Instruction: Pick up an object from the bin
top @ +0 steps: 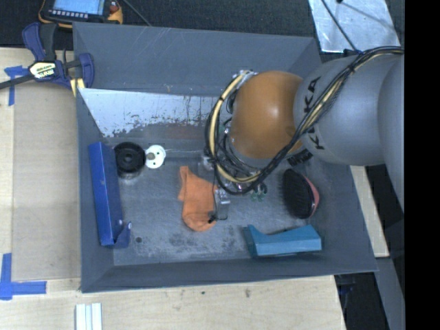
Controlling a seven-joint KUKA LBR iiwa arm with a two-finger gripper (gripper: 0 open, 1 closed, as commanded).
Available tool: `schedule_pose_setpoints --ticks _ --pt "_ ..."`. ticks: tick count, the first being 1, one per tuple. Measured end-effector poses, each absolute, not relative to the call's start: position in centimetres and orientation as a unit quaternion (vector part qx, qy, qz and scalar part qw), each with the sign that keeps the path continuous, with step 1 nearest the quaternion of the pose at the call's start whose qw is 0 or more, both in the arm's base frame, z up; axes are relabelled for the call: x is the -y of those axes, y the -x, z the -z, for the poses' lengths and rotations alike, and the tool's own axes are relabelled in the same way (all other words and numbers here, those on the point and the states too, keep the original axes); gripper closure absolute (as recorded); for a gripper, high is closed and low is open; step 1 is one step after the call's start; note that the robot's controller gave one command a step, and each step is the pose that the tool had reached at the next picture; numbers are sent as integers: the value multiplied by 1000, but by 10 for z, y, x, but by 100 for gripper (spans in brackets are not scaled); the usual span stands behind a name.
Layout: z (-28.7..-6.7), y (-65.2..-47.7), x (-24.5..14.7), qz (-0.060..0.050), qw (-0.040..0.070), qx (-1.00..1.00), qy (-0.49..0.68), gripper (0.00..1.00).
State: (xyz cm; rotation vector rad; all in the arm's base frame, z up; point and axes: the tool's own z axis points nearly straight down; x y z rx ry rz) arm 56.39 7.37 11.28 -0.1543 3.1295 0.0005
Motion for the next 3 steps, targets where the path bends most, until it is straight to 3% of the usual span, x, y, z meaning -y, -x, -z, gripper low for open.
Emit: schedule_pose_setpoints --ticks 1,2,3 --pt "-72 -584 -110 -2 4 -1000 14 100" --pt "-72 -584 -110 -2 4 -1000 14 100" --pt "-76 -601 -137 0 2 -999 34 100"
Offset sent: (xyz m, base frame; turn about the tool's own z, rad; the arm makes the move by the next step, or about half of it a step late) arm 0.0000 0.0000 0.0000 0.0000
